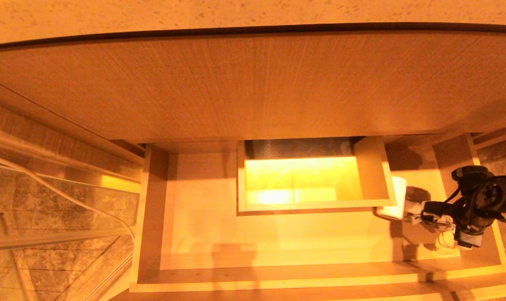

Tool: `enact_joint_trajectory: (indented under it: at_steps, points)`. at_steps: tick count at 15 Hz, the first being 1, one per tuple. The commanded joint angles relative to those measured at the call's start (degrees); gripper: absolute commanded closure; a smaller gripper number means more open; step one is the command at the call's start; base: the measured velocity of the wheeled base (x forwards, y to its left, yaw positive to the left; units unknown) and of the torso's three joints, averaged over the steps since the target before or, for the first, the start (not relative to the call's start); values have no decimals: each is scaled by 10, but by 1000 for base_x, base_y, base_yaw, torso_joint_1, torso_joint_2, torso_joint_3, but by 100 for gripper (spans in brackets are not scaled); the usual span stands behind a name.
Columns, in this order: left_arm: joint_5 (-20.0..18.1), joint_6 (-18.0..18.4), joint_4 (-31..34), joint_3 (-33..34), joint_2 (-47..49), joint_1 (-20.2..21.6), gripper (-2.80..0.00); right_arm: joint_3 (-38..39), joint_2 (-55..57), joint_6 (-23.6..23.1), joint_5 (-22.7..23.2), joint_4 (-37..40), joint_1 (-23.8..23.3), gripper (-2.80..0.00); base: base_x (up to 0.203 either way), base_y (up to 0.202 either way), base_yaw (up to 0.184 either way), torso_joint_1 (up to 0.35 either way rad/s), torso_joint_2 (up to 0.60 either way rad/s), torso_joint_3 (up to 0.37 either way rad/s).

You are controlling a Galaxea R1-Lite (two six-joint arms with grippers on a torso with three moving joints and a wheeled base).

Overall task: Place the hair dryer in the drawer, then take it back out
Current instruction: Take the hairdryer out

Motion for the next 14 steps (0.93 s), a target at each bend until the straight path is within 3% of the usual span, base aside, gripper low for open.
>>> enact_joint_trajectory:
  at_steps: [1,14]
  points:
    - [0,0,0,0,0,0,0,-2,14,-4,-1,-1,0,-280,0,0,0,0,0,0]
    - [0,0,0,0,0,0,0,-39,61,14,-1,-5,0,-280,0,0,0,0,0,0]
